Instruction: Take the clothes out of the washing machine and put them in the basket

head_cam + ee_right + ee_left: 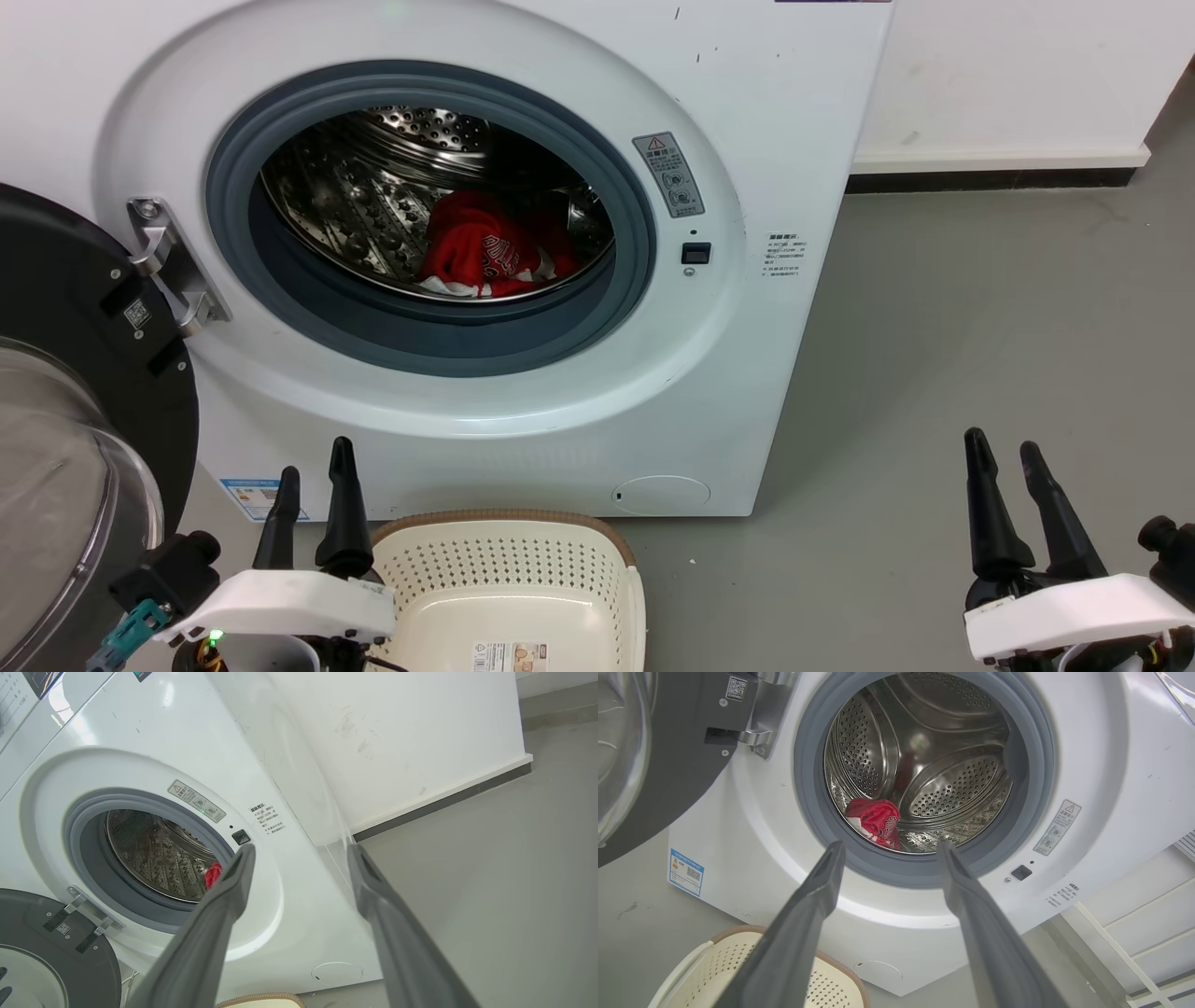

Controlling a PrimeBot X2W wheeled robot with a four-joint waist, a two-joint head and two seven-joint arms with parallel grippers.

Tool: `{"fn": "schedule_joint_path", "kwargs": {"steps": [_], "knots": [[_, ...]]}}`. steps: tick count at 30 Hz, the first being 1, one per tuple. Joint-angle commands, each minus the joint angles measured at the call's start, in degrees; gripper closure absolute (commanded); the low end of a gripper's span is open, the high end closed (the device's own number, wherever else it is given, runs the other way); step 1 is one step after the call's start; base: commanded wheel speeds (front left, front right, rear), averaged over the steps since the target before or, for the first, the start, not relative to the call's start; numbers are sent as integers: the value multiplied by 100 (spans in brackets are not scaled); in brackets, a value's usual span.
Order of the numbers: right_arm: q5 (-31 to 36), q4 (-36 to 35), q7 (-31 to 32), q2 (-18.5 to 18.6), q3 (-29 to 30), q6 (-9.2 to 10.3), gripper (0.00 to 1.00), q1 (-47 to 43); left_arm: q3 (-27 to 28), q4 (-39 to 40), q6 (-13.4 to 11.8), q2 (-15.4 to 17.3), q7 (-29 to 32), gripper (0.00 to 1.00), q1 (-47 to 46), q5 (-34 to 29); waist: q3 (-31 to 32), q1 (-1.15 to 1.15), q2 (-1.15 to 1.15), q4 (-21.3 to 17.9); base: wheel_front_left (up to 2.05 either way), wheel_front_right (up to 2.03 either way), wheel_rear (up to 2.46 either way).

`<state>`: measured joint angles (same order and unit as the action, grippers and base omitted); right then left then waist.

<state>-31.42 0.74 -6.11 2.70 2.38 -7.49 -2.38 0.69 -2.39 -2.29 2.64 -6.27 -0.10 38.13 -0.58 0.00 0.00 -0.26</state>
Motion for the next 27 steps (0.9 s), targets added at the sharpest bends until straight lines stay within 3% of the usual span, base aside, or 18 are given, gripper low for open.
{"fn": "schedule_joint_path", "kwargs": {"steps": [1,27], "knots": [[207,-129,-65,25,-11,0,0,-4,-8,115,-22,30,-57,0,-9,-185,2,0,0,1,0,0,0],[1572,-610,-438,27,-30,0,0,-287,-95,347,-107,27,-430,0,247,-1711,-25,0,0,28,0,0,0]]}}
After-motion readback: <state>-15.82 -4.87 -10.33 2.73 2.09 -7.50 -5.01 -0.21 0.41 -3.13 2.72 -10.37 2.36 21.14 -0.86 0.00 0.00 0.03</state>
